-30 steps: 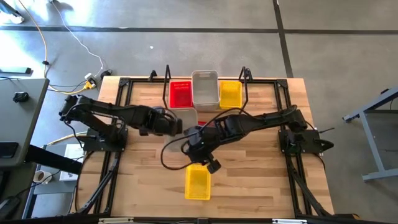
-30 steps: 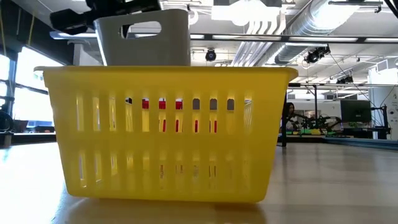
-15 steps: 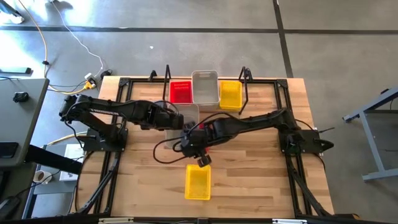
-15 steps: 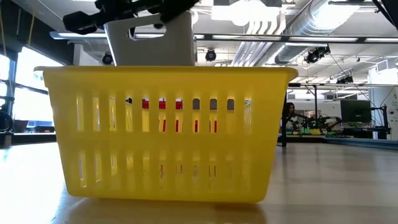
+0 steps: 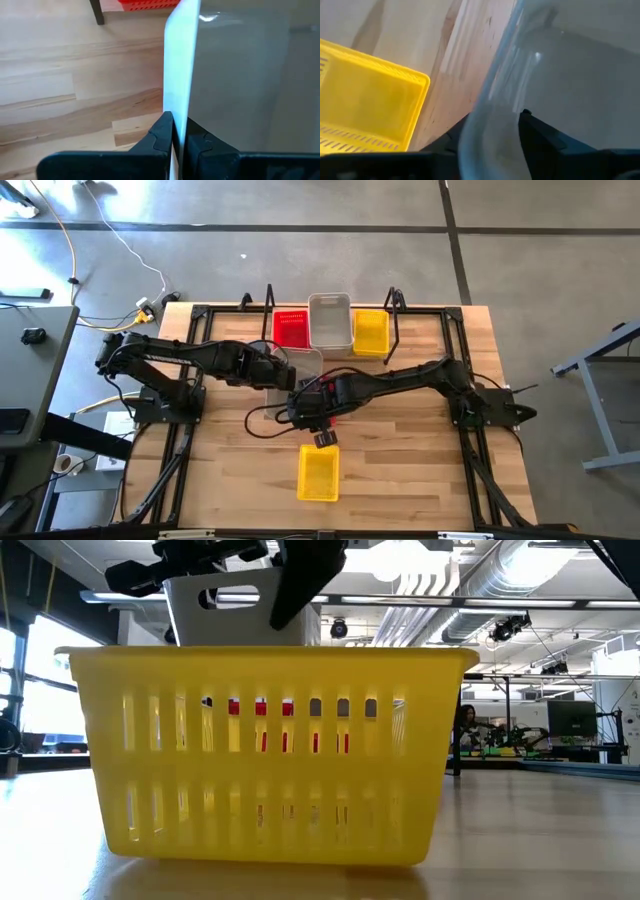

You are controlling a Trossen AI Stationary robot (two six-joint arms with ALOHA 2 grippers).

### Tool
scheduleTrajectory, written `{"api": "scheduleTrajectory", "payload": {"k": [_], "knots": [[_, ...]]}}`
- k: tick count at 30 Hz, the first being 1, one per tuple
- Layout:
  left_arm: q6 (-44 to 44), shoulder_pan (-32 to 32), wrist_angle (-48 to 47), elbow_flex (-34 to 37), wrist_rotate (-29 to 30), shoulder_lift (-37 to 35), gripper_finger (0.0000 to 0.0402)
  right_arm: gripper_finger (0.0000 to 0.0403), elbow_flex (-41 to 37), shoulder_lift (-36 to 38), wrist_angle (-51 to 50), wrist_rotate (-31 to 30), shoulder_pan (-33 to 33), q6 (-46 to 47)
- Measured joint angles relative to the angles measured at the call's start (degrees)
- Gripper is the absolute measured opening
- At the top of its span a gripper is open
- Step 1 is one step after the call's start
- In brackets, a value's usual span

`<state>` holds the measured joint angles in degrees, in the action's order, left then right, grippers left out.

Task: Stack baskets on shelf by color
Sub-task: Stack the gray bin on the top of the other gray bins on the shelf

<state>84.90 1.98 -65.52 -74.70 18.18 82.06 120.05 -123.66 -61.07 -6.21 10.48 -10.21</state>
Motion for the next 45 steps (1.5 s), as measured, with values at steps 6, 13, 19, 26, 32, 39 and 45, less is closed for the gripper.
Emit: {"api": "scheduleTrajectory", "payload": {"k": [6, 13, 19, 26, 32, 39, 45], "knots": [[-1.2, 0.0, 0.6, 0.0, 0.1, 0.0, 0.0005, 0.002, 0.0, 0.1, 0.1, 1.8, 0.2, 0.6], [-6.1, 0.0, 1.4, -0.1, -0.4, 0.0, 0.0029, 0.0011, 0.0, 0.1, 0.5, 2.8, 0.7, 1.2], [-12.3, 0.0, 3.6, -0.1, -1.3, 0.0, 0.008, 0.0004, 0.0, 0.1, 0.3, 3.9, 0.8, 4.2], [-20.5, 1.7, 3.7, -0.5, -5.1, 0.0, 0.013, 0.0001, 0.0, 0.1, 0.4, 4.6, 0.8, 6.9], [-29.6, 3.5, 3.5, -3.2, -5.8, 0.0, 0.0151, 0.0, 0.0, 0.1, -0.5, 3.9, 0.8, 8.0], [-38.4, 5.2, 1.9, -5.9, -8.2, 0.0, 0.0153, 0.0001, 0.0, 0.2, -1.8, 4.3, 1.6, 9.7], [-45.2, 6.1, 0.9, -5.9, -9.4, 0.0, 0.0153, 0.0001, 0.0, 0.2, -2.4, 2.7, 3.3, 12.0]]}}
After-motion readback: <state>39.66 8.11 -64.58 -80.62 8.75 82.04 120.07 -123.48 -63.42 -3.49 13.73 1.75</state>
